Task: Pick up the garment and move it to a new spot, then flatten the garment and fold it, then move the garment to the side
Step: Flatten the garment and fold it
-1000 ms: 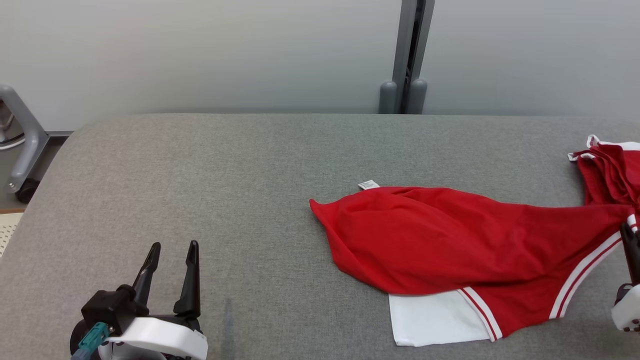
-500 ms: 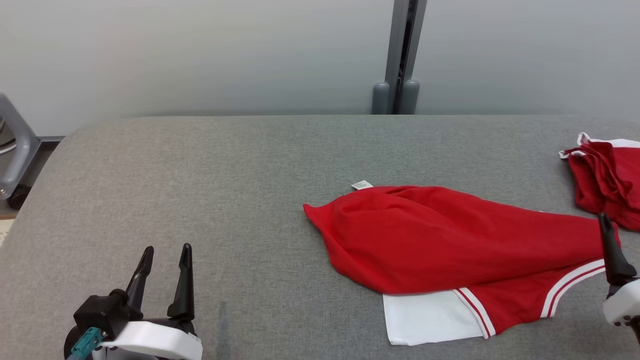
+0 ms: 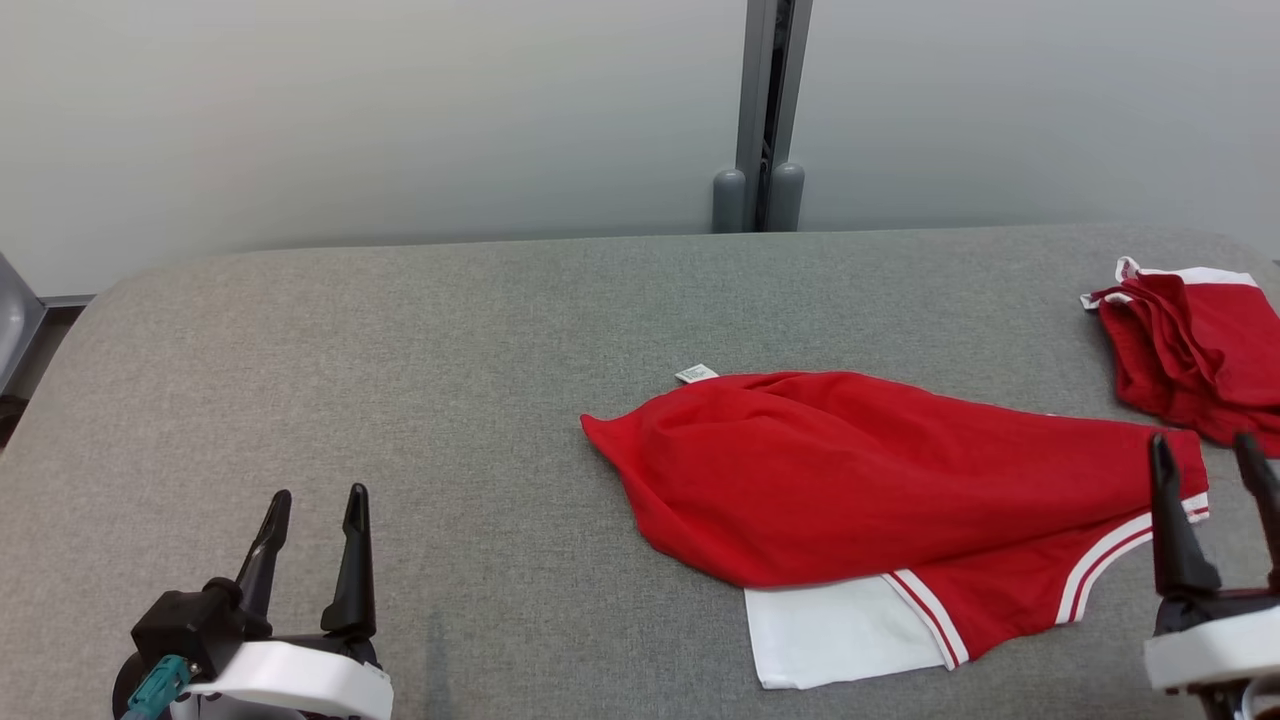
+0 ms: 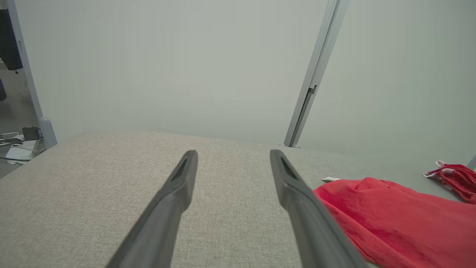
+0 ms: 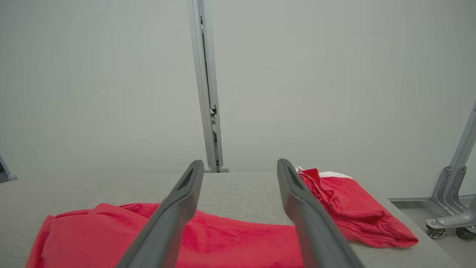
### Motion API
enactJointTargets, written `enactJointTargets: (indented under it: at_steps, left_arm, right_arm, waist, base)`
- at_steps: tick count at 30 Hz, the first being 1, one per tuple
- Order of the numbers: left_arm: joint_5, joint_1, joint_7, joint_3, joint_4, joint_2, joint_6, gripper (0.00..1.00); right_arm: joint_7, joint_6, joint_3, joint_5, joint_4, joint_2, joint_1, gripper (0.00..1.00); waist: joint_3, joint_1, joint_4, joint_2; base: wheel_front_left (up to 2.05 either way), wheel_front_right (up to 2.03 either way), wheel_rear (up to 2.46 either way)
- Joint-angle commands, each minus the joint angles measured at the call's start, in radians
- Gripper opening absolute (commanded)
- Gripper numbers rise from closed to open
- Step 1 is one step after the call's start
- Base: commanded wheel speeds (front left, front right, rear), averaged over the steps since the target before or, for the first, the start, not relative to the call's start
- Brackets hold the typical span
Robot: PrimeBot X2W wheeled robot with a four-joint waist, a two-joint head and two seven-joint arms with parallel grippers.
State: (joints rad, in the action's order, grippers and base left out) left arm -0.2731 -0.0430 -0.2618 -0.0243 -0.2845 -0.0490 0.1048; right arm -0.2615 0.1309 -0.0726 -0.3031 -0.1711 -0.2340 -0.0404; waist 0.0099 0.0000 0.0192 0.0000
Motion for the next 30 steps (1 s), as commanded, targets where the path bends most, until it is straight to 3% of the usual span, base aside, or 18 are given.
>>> enactJointTargets:
  at_steps: [1, 15, 30]
  left_arm:
    - [0.007, 0.008, -0.004, -0.006, 0.005, -0.004, 0.004, 1.0]
    - [0.021, -0.007, -0.004, 0.001, -0.004, -0.004, 0.003, 1.0]
    - [0.056, -0.303, 0.024, 0.111, -0.182, -0.03, 0.02, 1.0]
  right_arm:
    - [-0.005, 0.0, -0.008, 0.004, 0.018, 0.017, 0.031, 1.0]
    - [-0.005, 0.0, 0.001, -0.002, 0.043, 0.069, 0.067, 1.0]
    - [-0.005, 0.0, 0.06, -0.022, 0.019, 0.082, -0.009, 1.0]
  waist:
    - [0.001, 0.0, -0.001, 0.0]
    - [0.013, 0.0, -0.005, 0.0]
    - [0.104, 0.0, -0.115, 0.0]
  base:
    - [0.0, 0.0, 0.0]
    - [0.0, 0.0, 0.0]
    - [0.0, 0.0, 0.0]
